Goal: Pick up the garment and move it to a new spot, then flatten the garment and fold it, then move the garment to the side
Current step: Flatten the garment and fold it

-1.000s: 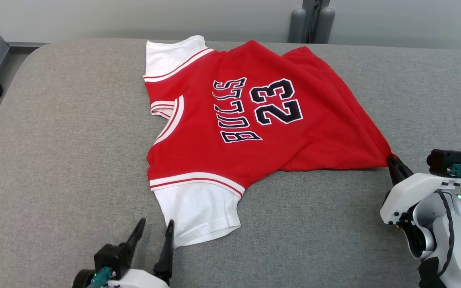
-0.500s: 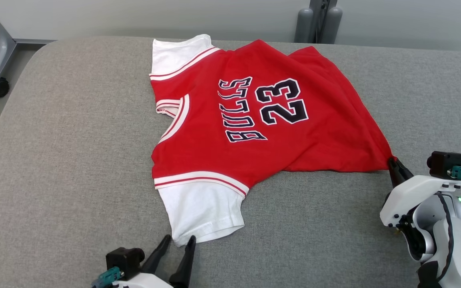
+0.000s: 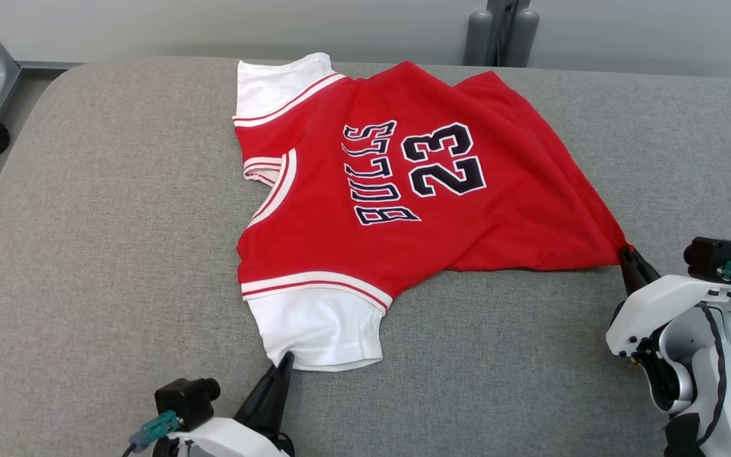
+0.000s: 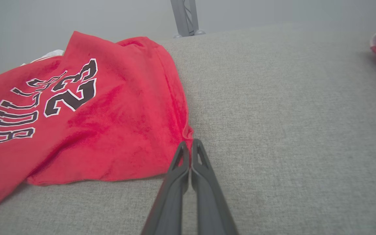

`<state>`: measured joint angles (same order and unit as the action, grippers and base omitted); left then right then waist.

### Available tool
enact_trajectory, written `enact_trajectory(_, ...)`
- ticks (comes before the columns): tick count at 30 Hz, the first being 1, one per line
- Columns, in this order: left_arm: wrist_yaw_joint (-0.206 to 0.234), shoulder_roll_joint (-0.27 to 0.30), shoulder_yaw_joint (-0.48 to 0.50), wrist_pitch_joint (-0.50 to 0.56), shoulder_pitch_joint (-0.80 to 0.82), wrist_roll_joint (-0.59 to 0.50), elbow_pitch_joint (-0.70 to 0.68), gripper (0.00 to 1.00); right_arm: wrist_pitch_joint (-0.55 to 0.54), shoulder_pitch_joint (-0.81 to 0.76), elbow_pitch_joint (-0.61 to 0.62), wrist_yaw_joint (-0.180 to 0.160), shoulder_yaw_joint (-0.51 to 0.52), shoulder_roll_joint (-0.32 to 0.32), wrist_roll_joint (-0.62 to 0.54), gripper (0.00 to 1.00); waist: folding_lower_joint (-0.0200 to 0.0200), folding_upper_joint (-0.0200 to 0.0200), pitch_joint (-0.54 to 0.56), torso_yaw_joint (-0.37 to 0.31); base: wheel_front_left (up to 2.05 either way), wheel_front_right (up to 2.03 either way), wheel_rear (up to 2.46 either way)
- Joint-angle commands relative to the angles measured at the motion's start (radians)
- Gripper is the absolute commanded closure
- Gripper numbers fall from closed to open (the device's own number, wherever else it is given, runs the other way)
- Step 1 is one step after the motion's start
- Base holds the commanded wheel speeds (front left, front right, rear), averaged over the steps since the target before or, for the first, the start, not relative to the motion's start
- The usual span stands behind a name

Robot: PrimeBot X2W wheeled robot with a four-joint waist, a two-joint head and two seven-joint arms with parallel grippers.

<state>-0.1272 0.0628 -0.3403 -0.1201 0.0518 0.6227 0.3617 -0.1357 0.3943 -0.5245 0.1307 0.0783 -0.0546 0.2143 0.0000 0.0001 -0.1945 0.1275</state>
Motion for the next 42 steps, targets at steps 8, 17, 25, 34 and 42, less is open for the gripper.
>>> enact_trajectory(8, -0.004, 0.025, 0.0, -0.064, 0.046, 0.052, -0.056, 1.0, 0.029, 0.009, 0.003, 0.0, 0.018, -0.01, 0.025, 1.0, 0.0, -0.0001, 0.016, 0.0, 0.0, 0.0, 0.0)
enact_trajectory(17, -0.004, 0.086, -0.045, -0.137, 0.134, 0.1, -0.235, 1.0, 0.057, 0.079, 0.06, 0.0, 0.022, -0.004, 0.201, 1.0, 0.0, -0.0001, 0.054, -0.021, 0.0, 0.0, 0.0)
enact_trajectory(25, -0.004, 0.081, 0.052, -0.144, 0.288, 0.171, -0.328, 1.0, -0.019, 0.203, 0.095, 0.0, 0.026, -0.017, 0.296, 1.0, 0.0, -0.0001, 0.116, -0.066, 0.0, 0.0, 0.0)
enact_trajectory(34, 0.058, 0.063, 0.122, -0.102, 0.503, 0.209, -0.305, 1.0, -0.131, 0.361, 0.138, 0.0, 0.034, -0.016, 0.253, 1.0, 0.0, -0.0001, 0.193, -0.115, 0.0, 0.0, 0.0)
enact_trajectory(42, 0.13, 0.061, 0.154, -0.006, 0.681, 0.246, -0.267, 1.0, -0.233, 0.491, 0.127, 0.0, 0.094, -0.005, 0.171, 1.0, 0.0, -0.0001, 0.196, -0.132, 0.0, 0.0, 0.0)
